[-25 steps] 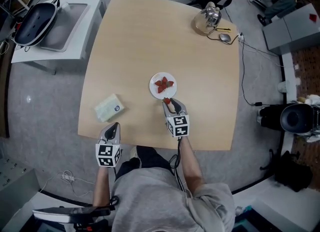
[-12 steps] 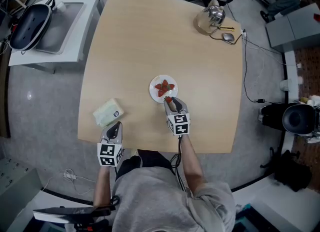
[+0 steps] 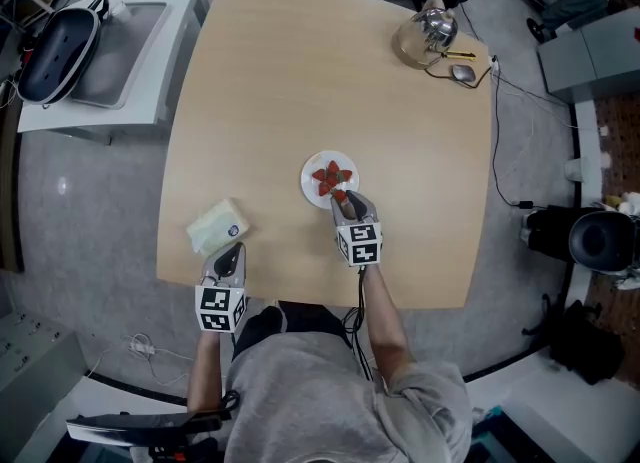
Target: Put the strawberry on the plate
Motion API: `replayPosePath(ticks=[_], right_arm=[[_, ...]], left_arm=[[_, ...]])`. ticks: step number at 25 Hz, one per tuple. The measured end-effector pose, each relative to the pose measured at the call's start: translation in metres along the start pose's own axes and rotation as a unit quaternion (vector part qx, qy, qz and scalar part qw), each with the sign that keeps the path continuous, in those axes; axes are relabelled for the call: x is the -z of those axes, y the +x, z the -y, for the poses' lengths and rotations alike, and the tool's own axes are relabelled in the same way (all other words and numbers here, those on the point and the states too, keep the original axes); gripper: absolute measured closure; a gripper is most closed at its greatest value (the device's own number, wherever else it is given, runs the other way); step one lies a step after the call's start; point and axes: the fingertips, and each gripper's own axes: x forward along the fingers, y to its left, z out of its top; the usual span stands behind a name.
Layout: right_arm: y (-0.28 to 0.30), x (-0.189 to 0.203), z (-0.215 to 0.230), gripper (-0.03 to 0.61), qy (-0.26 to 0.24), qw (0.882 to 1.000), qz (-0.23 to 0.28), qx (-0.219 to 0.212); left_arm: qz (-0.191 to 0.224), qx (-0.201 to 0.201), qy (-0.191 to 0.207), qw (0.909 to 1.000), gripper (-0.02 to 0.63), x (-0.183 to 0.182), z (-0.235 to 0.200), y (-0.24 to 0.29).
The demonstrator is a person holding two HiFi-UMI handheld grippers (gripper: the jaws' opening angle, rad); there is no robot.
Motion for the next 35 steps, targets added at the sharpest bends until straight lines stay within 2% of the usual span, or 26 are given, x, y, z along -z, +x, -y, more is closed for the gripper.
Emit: replayPosePath(ticks=[25, 35], right_arm=[[0.014, 0.001, 0.004, 0.426, 0.003, 1.0, -0.004, 0.004], [0.0, -0.004, 0.002, 0.373, 0.005, 1.0, 0.011, 0.01]], left_arm=[[-0.007, -0.005, -0.003, 1.0, 0.594, 0.001, -0.002, 0.003], [0.003, -0.003, 0.001, 1.0, 0.594, 0.003, 0.002, -0.007]])
